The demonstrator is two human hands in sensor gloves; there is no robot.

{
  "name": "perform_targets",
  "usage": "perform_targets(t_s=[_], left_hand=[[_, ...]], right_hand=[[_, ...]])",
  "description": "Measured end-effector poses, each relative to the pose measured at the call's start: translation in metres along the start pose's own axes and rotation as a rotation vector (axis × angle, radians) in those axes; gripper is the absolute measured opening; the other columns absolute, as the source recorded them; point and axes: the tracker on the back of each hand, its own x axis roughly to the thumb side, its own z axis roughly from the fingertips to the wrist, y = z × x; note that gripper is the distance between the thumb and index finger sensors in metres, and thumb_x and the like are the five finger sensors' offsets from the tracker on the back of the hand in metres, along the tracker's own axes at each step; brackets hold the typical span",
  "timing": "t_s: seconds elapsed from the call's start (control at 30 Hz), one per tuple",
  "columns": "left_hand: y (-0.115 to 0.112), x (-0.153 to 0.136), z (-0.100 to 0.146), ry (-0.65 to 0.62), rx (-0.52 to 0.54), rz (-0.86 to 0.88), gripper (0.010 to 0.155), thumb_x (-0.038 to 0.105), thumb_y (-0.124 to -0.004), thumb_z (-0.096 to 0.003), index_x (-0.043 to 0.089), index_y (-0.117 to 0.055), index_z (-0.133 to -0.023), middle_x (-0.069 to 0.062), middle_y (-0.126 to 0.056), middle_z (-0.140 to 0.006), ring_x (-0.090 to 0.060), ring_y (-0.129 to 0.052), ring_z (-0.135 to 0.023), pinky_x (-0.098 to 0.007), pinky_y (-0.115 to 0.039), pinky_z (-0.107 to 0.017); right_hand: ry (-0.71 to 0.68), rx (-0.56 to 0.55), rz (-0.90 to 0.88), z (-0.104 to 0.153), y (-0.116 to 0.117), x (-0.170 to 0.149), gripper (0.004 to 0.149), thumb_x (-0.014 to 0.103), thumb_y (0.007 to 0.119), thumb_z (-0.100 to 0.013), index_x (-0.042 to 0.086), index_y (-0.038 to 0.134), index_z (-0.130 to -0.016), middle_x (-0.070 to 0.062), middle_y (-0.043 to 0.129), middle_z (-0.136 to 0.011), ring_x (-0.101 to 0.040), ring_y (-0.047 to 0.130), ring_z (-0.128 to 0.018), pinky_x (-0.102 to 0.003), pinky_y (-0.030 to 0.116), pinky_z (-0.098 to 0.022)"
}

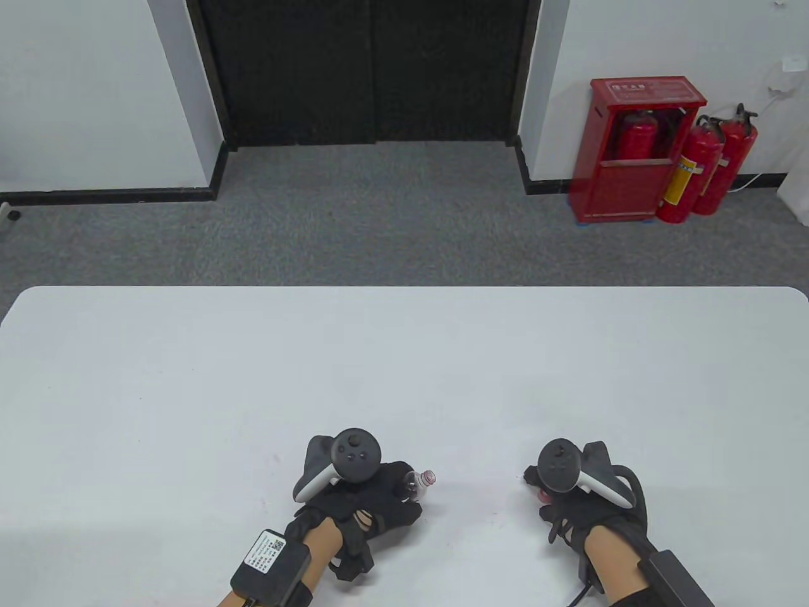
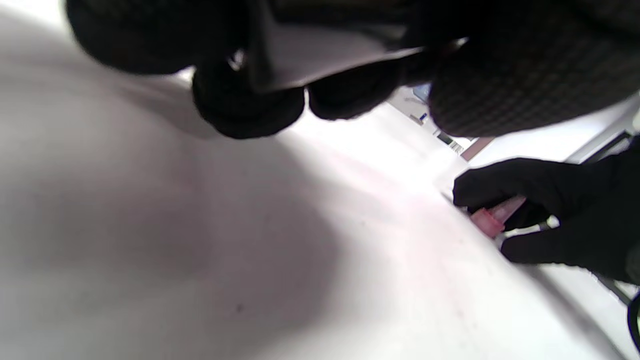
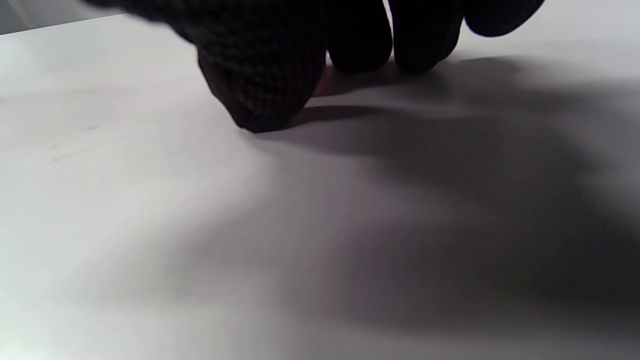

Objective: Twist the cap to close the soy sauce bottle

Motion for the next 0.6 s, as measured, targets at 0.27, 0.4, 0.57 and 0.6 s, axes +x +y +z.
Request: perform_targets(t_s=[0.27, 0.4, 0.57, 0.6], left_hand=[[-0.002, 0.007, 0.001, -0.027, -0.025, 0.003, 0.043, 0.066, -0.096, -0.0391, 0.047, -0.084, -0.076, 0.021, -0.098, -0.071, -0.012, -0.109, -0.056, -0.032, -0.092, -0.026], [-0.004, 0.011, 0.000, -0.044, -0.062, -0.022, 0.043, 0.067, -0.096, -0.0388, 0.047, -0.084, -0.076, 0.020, -0.099, -0.070, -0.012, -0.110, -0.054, -0.032, -0.092, -0.024], [-0.009, 0.017, -0.001, -0.048, -0.082, -0.058, 0.044, 0.068, -0.096, -0.0388, 0.047, -0.085, -0.075, 0.020, -0.099, -0.069, -0.011, -0.111, -0.052, -0.031, -0.092, -0.023], [-0.010, 0.019, -0.001, -0.049, -0.081, -0.065, 0.044, 0.068, -0.096, -0.0385, 0.046, -0.085, -0.075, 0.020, -0.099, -0.069, -0.011, -0.111, -0.051, -0.031, -0.092, -0.022]], right_hand=[[-0.050, -0.119, 0.012, 0.004, -0.003, 0.011, 0.055, 0.032, 0.092, -0.037, 0.023, 0.080, -0.090, -0.009, 0.096, -0.079, -0.041, 0.090, -0.061, -0.065, 0.066, -0.054], [-0.130, -0.166, -0.194, 0.010, -0.011, 0.009, 0.056, 0.035, 0.090, -0.037, 0.019, 0.080, -0.089, -0.009, 0.099, -0.074, -0.039, 0.093, -0.055, -0.064, 0.070, -0.050], [-0.263, -0.211, -0.541, 0.023, -0.017, 0.008, 0.057, 0.036, 0.090, -0.037, 0.015, 0.081, -0.089, -0.009, 0.101, -0.071, -0.039, 0.095, -0.052, -0.064, 0.072, -0.048], [-0.286, -0.224, -0.597, 0.025, -0.018, 0.009, 0.057, 0.036, 0.090, -0.037, 0.016, 0.081, -0.089, -0.009, 0.101, -0.071, -0.039, 0.095, -0.053, -0.064, 0.072, -0.048]])
